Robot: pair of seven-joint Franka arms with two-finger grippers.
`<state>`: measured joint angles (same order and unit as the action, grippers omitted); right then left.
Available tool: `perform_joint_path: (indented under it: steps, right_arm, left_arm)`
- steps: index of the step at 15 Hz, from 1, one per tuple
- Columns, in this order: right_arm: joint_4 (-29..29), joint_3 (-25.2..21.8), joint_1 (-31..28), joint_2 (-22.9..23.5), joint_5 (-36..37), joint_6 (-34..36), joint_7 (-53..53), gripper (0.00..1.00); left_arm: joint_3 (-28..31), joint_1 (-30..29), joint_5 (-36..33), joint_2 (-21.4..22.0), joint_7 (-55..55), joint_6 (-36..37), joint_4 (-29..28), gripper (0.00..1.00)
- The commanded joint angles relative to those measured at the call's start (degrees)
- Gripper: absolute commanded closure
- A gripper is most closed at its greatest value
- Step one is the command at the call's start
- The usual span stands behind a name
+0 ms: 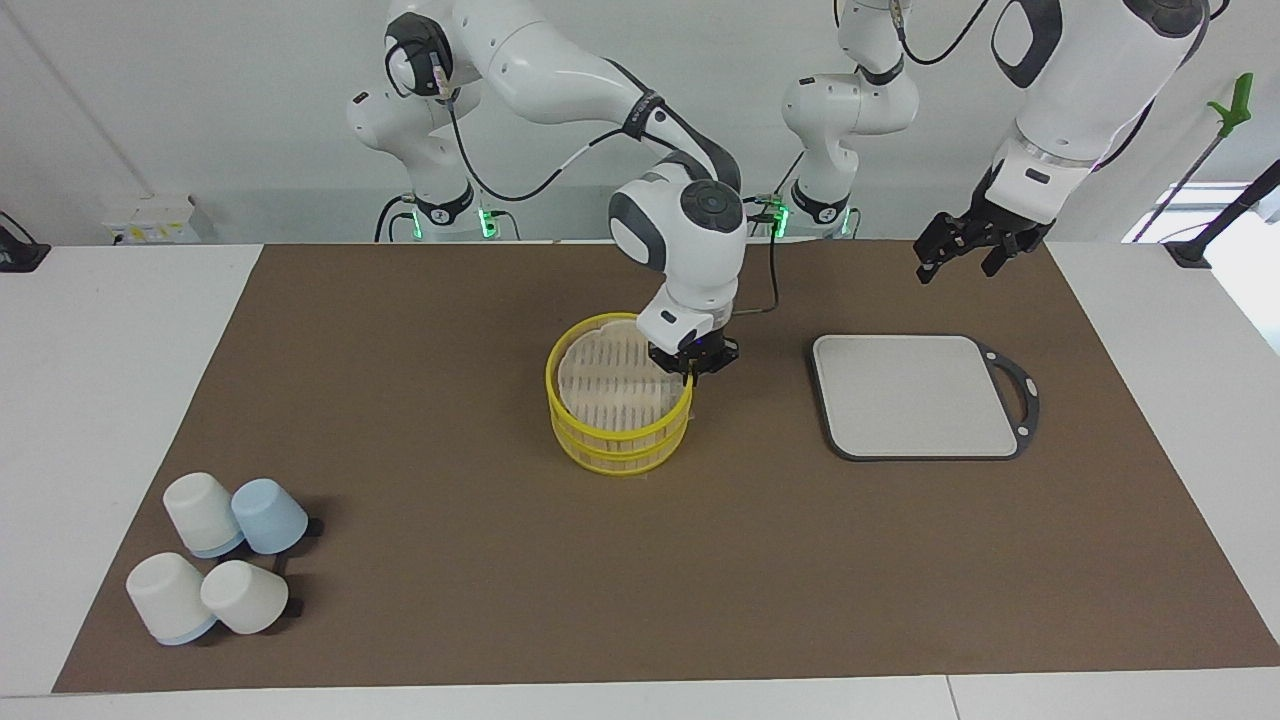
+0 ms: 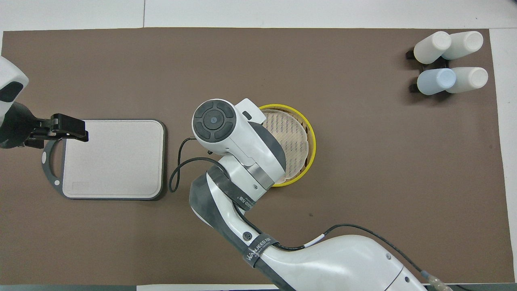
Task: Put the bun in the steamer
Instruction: 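Lower the lid onto the steamer and open the right gripper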
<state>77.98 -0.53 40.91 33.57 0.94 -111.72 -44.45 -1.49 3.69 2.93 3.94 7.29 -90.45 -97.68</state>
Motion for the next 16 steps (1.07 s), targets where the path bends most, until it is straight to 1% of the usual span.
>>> perform_joint_path:
  steps: [1, 6, 7, 8, 9, 10, 11, 12, 14, 16]
  right_arm:
    - [-1.8, 0.4, -0.3, 0.6, -0.5, -0.9, -0.9, 1.0]
    - [-1.0, 0.4, -0.8, 0.5, -0.4, -1.0, -0.9, 1.0]
    - [-0.6, 0.4, -1.0, 0.4, -0.5, -1.3, -0.9, 0.95]
    - [0.0, 0.4, -1.1, 0.4, -0.6, -2.5, -1.0, 0.82]
    - [1.6, 0.4, -1.2, 0.2, -0.6, -3.7, -1.0, 0.6]
    - [2.2, 0.3, -1.2, -0.1, -0.6, -4.2, -1.1, 0.43]
    - [2.2, 0.3, -1.3, -0.1, -0.6, -3.7, -1.1, 0.13]
    - [1.8, 0.2, -1.3, -0.3, -0.6, -3.3, -1.2, 0.0]
    - [1.4, 0.0, -1.4, -0.7, -0.7, -2.0, -1.2, 0.0]
    - [1.4, -0.1, -3.6, -2.9, -0.7, -1.0, -0.8, 0.0]
  left_arm:
    - [-0.1, -0.8, -0.1, 0.6, -2.4, 2.6, 0.7, 0.0]
    - [-0.1, -0.7, -0.7, 0.5, -2.5, 4.2, 0.8, 0.0]
    - [-0.2, -0.5, -1.8, 0.5, -2.5, 4.3, 0.9, 0.0]
    - [-0.1, -0.4, -2.4, 0.5, -2.8, 4.3, 1.0, 0.0]
    - [-0.1, -0.4, -2.4, 0.3, -3.2, 4.4, 1.1, 0.0]
    - [-0.1, -0.4, -2.5, 0.1, -3.3, 4.4, 1.3, 0.0]
    - [-0.2, -0.4, -2.4, 0.0, -3.3, 4.5, 2.2, 0.0]
    - [-0.2, -0.5, -2.5, 0.0, -3.3, 4.7, 2.5, 0.0]
    - [-0.2, -0.6, -2.5, 0.0, -3.3, 4.8, 2.6, 0.0]
    - [-0.2, -0.7, -2.5, 0.1, -3.3, 4.8, 2.6, 0.0]
